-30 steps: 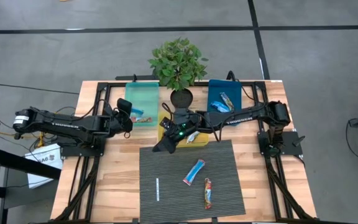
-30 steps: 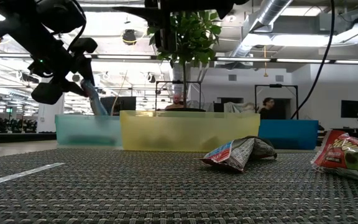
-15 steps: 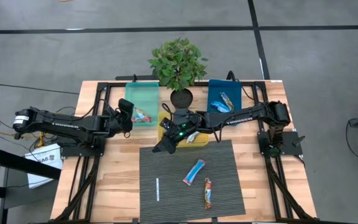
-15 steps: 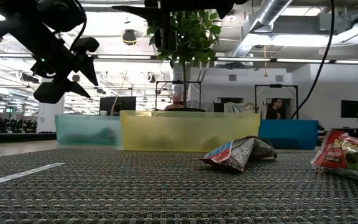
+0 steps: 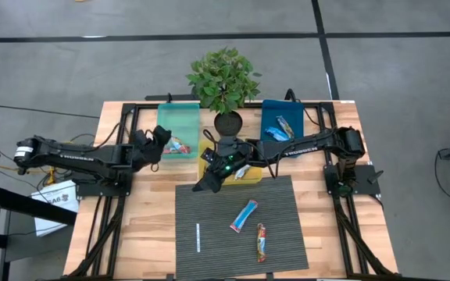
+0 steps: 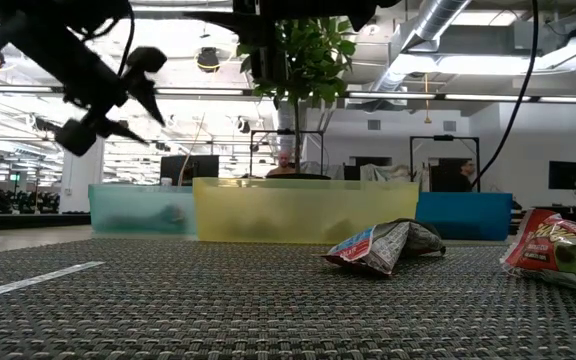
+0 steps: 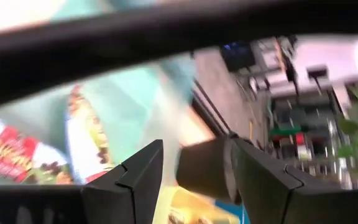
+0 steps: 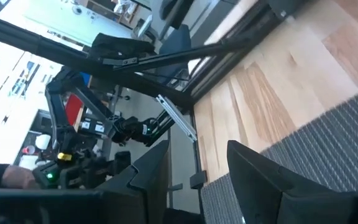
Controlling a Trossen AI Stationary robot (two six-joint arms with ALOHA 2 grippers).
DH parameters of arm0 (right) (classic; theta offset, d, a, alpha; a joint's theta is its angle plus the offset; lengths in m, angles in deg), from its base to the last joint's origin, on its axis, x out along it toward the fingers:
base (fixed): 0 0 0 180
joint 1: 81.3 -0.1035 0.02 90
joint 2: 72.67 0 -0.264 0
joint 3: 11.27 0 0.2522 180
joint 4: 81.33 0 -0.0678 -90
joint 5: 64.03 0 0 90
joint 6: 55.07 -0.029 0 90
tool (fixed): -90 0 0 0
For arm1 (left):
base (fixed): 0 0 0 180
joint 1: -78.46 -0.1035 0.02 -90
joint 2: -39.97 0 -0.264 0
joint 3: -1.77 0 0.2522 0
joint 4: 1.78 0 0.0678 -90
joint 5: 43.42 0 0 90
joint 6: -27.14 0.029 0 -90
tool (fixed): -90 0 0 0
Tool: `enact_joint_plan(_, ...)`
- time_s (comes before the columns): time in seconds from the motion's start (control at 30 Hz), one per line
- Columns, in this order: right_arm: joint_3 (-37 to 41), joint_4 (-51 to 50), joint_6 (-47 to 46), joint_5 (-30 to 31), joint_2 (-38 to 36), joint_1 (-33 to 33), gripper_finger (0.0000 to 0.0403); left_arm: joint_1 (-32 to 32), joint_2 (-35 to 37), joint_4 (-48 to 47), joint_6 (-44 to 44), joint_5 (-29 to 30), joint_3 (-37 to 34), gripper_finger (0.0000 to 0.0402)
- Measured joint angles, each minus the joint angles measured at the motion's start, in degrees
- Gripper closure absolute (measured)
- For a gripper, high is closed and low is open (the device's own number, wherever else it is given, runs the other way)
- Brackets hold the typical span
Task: Pick and place Granola Bars by type
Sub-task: Put the red granola bar into the green bin
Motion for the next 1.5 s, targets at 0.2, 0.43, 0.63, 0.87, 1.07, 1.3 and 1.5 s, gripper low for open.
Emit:
enact_joint_plan(0.2,0.0,-3.8,-2.1,-5.3,0.0,0.0,0.0253,2.2,7.4,4.8,22.3,-0.1,0.0,0.0221)
enact_joint_plan(0.43,0.0,-7.4,-5.3,-10.7,0.0,-0.5,0.0253,4.8,15.7,7.4,46.3,-3.5,0.0,0.0221)
enact_joint_plan(0.63,0.0,-12.9,-4.6,-14.4,0.0,-0.6,0.0253,6.3,18.9,7.5,57.7,-9.1,0.0,0.0221)
enact_joint_plan(0.87,0.0,-26.9,4.3,-15.9,-0.7,-2.9,0.0253,8.7,17.7,10.0,68.8,-21.8,0.0,0.0221)
enact_joint_plan(1.07,0.0,-41.0,15.6,-15.2,-2.1,-6.6,0.0253,11.0,15.6,14.5,73.3,-29.1,0.0,0.0221)
enact_joint_plan(1.3,0.0,-58.3,33.1,-7.0,-3.6,-10.6,0.0253,13.3,12.7,18.4,69.1,-30.3,0.0,0.0221)
enact_joint_plan(1.5,0.0,-63.5,48.2,3.4,-3.8,-13.0,0.0253,15.6,10.2,22.0,65.3,-29.1,0.0,0.0221)
